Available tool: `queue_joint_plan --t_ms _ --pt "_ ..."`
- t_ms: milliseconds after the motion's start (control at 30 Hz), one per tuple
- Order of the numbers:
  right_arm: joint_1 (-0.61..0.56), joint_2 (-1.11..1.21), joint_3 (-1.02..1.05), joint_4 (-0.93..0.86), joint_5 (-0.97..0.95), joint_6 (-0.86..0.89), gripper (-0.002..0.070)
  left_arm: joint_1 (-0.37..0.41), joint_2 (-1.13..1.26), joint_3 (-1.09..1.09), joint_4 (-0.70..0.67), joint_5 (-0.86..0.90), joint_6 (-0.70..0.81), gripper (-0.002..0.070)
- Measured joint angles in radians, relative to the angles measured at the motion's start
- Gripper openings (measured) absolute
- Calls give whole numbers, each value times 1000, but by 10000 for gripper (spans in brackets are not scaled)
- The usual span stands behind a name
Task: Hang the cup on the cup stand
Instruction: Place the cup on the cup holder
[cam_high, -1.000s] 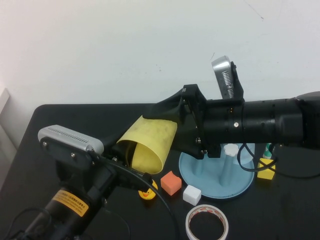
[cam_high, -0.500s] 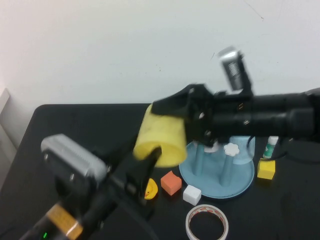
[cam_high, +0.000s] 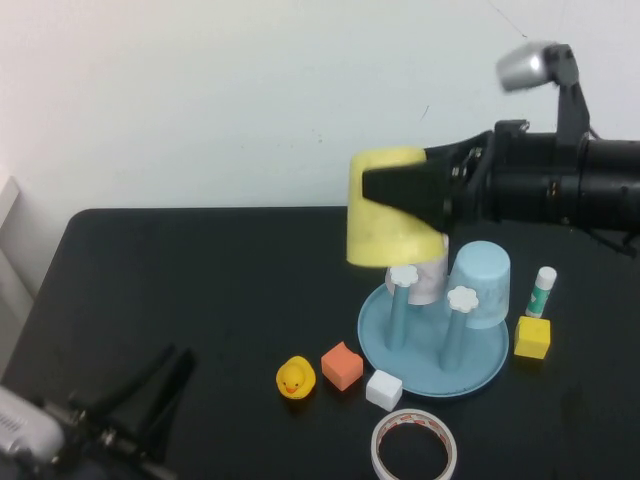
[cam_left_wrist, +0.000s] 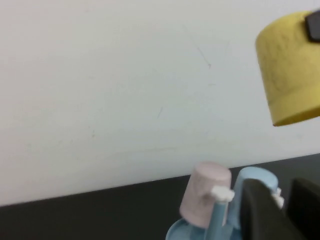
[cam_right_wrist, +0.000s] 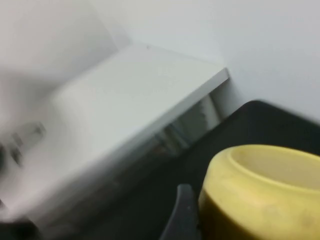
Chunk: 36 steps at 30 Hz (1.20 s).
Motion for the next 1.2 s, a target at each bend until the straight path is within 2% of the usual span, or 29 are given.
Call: queue_joint_plan --t_ms 100,167,400,600,867,1200 --pt "0 19 0 -18 -2 -178 583 0 -15 40 -9 -3 0 32" --pt "-2 31 0 -20 -13 -236 582 0 -16 59 -9 -3 0 15" --pt "-36 90 0 -10 -145 -373 582 0 -16 73 10 -3 0 0" --pt "-37 182 0 7 -143 -530 582 0 -16 73 14 -3 0 0" --pt "-37 242 -2 12 -135 -611 582 0 -16 73 17 -3 0 0" --pt "-37 248 -90 12 -1 -635 580 0 -16 73 17 -3 0 -1"
